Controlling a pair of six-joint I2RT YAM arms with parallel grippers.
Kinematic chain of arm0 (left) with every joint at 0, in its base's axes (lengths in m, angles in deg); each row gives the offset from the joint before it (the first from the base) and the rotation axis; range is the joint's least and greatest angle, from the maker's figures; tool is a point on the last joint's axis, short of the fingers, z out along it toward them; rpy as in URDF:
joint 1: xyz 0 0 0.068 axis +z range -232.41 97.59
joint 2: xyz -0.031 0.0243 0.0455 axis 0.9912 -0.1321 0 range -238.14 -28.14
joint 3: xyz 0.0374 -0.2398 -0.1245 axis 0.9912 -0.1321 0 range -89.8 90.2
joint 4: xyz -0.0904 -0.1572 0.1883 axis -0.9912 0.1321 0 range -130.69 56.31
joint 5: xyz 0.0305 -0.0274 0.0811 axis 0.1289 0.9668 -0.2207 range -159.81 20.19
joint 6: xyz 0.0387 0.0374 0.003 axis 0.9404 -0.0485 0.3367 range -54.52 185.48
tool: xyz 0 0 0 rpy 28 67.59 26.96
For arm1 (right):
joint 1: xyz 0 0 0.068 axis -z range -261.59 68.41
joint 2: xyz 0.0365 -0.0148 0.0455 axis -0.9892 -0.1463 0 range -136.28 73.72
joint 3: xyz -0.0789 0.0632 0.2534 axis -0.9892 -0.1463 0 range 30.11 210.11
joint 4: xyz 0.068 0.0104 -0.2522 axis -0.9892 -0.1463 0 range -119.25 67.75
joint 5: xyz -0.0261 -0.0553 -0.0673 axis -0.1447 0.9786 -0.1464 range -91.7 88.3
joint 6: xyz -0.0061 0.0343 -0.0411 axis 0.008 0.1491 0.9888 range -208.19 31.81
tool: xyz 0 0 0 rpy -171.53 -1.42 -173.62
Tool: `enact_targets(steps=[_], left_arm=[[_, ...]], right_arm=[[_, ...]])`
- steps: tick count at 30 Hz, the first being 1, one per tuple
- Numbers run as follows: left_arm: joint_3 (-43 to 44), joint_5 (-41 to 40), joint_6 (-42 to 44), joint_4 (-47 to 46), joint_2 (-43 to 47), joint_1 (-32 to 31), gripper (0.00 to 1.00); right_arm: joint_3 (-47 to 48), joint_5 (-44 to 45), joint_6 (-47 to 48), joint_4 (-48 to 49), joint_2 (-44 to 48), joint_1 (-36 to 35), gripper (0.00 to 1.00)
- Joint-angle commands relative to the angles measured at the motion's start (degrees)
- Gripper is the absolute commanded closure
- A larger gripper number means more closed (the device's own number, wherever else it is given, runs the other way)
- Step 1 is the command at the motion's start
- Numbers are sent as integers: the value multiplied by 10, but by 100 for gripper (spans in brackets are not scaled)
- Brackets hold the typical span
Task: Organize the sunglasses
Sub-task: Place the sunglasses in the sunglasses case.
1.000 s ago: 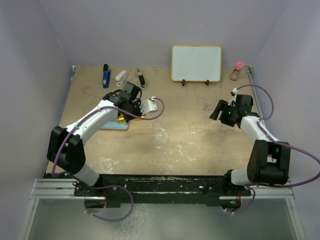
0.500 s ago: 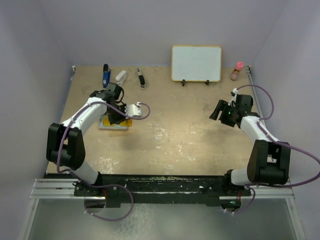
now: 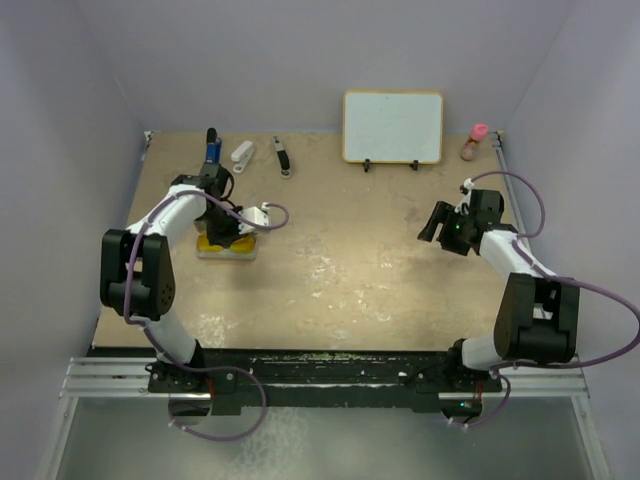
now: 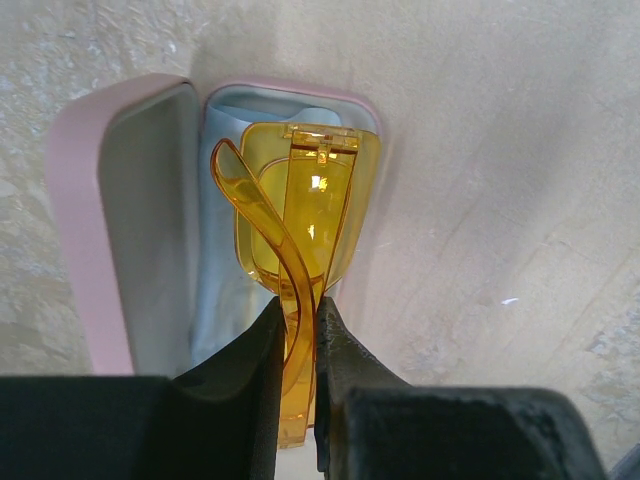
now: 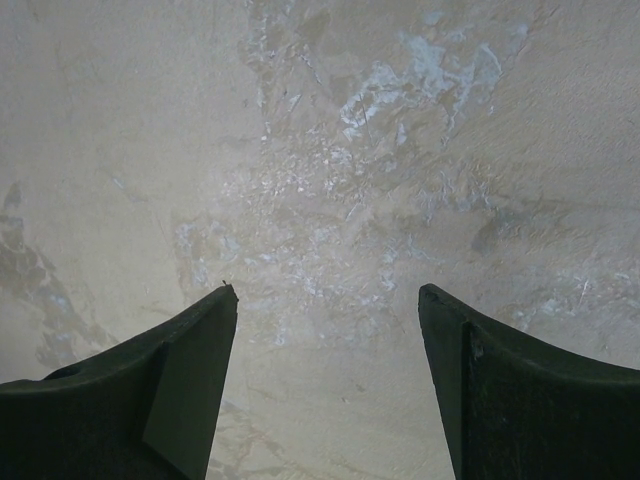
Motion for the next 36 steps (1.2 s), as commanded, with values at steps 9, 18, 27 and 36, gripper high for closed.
enact_targets(steps=[9, 18, 27, 36], left_arm=[[53, 21, 32, 7, -63, 14, 96], [62, 19, 31, 22, -89, 14, 96], [81, 5, -11, 6, -121, 14, 92], [110, -8, -48, 28, -137, 14, 77]], right_arm=[[41, 13, -5, 6, -19, -4, 23], [43, 7, -8, 15, -35, -9, 23], [48, 7, 1, 10, -41, -14, 23], [48, 3, 5, 8, -37, -15, 22]])
